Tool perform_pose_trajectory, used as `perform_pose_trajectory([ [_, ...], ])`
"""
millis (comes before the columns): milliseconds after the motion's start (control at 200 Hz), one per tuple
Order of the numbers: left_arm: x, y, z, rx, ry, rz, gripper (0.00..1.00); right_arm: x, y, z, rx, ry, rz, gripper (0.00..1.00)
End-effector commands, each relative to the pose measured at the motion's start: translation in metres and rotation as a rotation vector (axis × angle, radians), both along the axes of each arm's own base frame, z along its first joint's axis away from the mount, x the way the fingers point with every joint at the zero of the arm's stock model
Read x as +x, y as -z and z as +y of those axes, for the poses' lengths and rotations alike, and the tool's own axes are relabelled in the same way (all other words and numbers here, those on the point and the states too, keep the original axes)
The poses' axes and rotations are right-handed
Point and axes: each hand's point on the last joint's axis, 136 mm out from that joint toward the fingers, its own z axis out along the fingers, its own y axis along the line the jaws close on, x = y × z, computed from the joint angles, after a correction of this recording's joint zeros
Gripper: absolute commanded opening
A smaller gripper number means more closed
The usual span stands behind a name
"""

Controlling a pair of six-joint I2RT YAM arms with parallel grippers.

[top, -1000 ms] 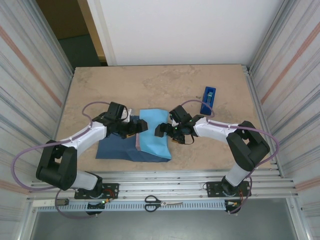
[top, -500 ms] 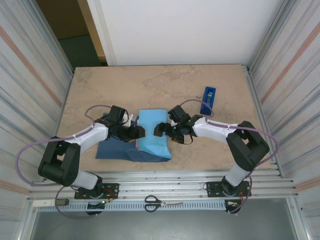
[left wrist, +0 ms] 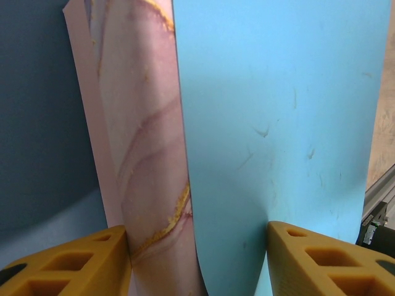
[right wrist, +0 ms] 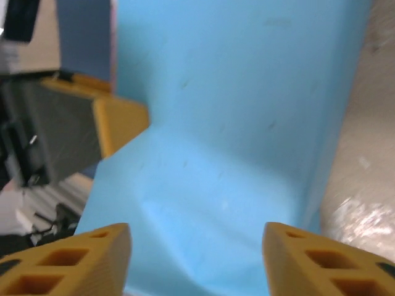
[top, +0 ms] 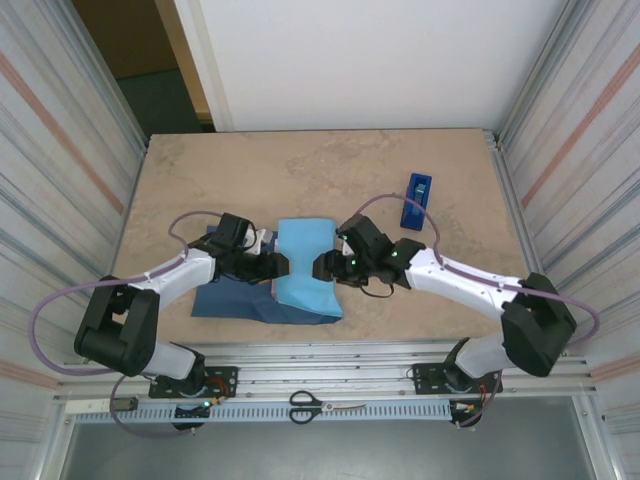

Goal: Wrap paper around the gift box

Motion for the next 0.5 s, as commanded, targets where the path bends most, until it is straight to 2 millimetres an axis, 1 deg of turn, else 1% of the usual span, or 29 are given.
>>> perform_pose_trajectory([
  [0, -0.015, 0.015, 0.007, 0.035, 0.005, 0.055, 0.55, -0.022, 0.002, 0.016, 0.062, -0.068, 0.02, 0.35],
  [40, -0.015, 0.015, 0.008, 0.036, 0.003, 0.055, 0.55, -0.03, 0.001, 0.028, 0.093, -0.108, 0.028, 0.28],
  [85, -0.016, 0.016, 0.008, 0.036, 0.005, 0.056, 0.55, -0.037, 0.004, 0.038, 0.099, -0.139, 0.035, 0.24],
  [160, -0.016, 0.017, 0.009, 0.04, 0.004, 0.058, 0.54, -0.046, 0.019, 0.049, 0.065, -0.171, 0.063, 0.2],
  [220, -0.017, 0.02, 0.009, 0.041, 0.005, 0.063, 0.54, -0.058, 0.033, 0.06, 0.044, -0.22, 0.095, 0.18],
  [261, -0.017, 0.02, 0.009, 0.04, 0.005, 0.064, 0.53, -0.067, 0.043, 0.066, 0.023, -0.25, 0.12, 0.12],
  [286, -0.017, 0.02, 0.009, 0.041, 0.004, 0.064, 0.53, -0.074, 0.049, 0.069, 0.002, -0.266, 0.136, 0.1],
  [346, -0.018, 0.021, 0.01, 0.041, -0.001, 0.07, 0.52, -0.089, 0.057, 0.072, -0.053, -0.305, 0.128, 0.11],
  [396, -0.018, 0.021, 0.01, 0.04, -0.002, 0.067, 0.52, -0.096, 0.062, 0.073, -0.083, -0.319, 0.132, 0.13],
  [466, -0.018, 0.021, 0.01, 0.037, -0.007, 0.062, 0.51, -0.097, 0.059, 0.075, -0.095, -0.331, 0.114, 0.14],
  [496, -0.017, 0.021, 0.009, 0.035, -0.01, 0.063, 0.51, -0.094, 0.053, 0.076, -0.096, -0.332, 0.095, 0.15],
])
